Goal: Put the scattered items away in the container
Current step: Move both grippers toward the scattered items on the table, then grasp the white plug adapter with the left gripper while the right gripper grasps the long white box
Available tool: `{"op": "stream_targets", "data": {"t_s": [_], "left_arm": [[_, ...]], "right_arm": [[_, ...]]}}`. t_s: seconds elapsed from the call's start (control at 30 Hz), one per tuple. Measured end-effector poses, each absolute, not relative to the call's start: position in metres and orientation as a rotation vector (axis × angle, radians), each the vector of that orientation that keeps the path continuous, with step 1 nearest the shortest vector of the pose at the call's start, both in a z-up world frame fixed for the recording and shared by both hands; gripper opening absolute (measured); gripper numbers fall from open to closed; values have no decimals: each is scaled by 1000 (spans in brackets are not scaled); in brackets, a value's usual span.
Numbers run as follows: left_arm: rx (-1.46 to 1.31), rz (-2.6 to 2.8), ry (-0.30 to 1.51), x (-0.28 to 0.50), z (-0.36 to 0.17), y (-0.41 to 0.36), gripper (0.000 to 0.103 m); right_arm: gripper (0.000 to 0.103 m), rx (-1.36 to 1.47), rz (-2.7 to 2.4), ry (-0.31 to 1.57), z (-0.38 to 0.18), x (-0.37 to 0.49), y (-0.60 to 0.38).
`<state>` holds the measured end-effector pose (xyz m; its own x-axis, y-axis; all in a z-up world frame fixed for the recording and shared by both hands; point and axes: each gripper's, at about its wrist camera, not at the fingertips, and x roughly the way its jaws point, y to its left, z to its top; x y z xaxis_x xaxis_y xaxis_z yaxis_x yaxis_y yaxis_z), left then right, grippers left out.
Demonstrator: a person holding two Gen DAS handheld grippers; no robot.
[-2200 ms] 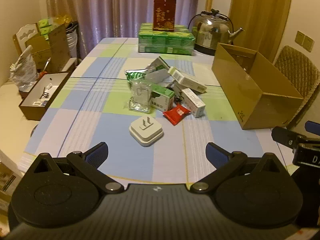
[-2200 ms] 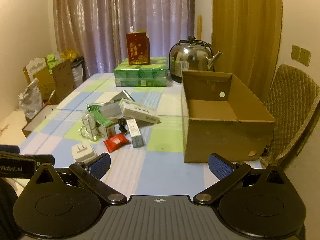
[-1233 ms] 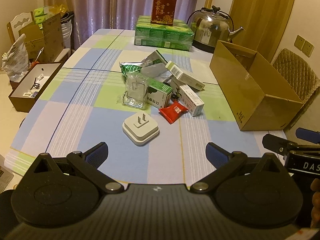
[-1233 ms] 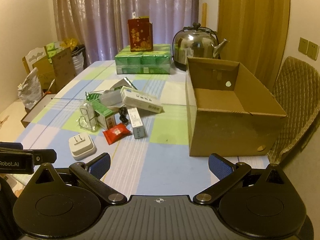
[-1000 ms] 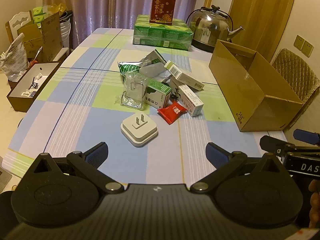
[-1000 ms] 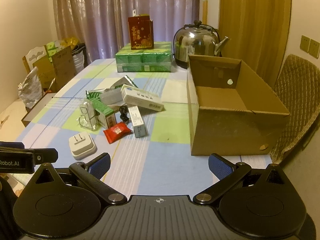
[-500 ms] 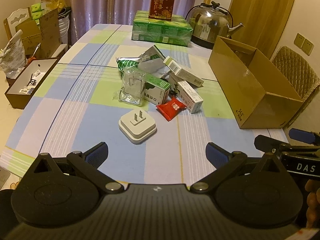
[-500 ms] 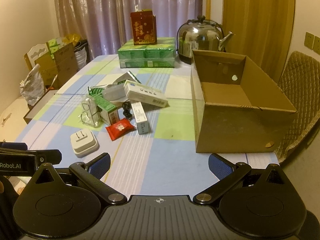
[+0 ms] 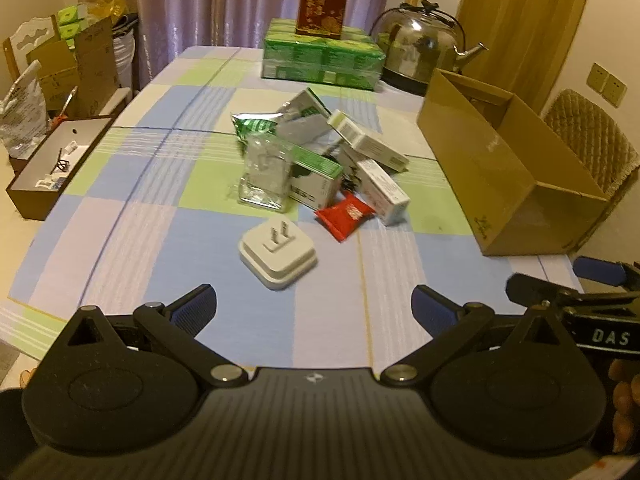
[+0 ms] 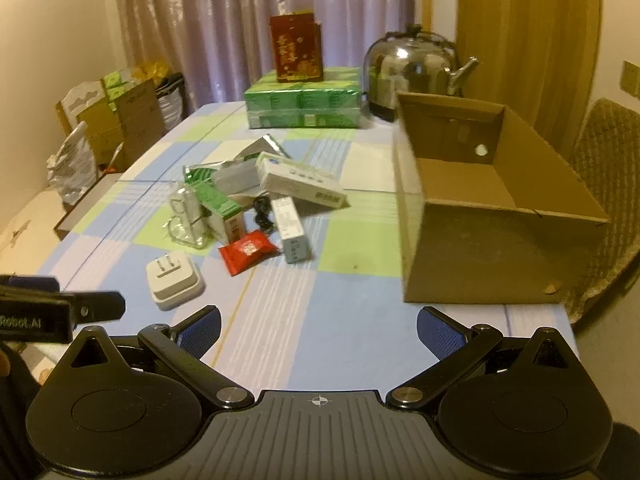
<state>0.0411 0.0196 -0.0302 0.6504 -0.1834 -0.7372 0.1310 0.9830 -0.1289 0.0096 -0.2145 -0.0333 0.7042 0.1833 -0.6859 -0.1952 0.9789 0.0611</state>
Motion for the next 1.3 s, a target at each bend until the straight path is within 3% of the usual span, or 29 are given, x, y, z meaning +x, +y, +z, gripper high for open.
{"op": "stream_targets", "data": {"t_s": [0.53, 1.0, 1.07, 1.1, 1.3], "left_arm": [[319, -427, 800, 107, -55, 34, 97], [483, -600, 898, 154, -111, 26, 78], [469, -606, 911, 158, -115, 28, 73], [460, -607, 914, 160, -117, 28, 72], [440, -628, 923, 169, -127, 27, 71]], "right_arm": [[101, -135, 348, 763, -56, 60, -187], [101, -240, 399, 763, -91, 121, -172], [93, -244, 399, 766, -95, 131, -172], [84, -244, 403, 771, -97, 136, -172], [67, -242, 402, 779, -109, 162, -172]]}}
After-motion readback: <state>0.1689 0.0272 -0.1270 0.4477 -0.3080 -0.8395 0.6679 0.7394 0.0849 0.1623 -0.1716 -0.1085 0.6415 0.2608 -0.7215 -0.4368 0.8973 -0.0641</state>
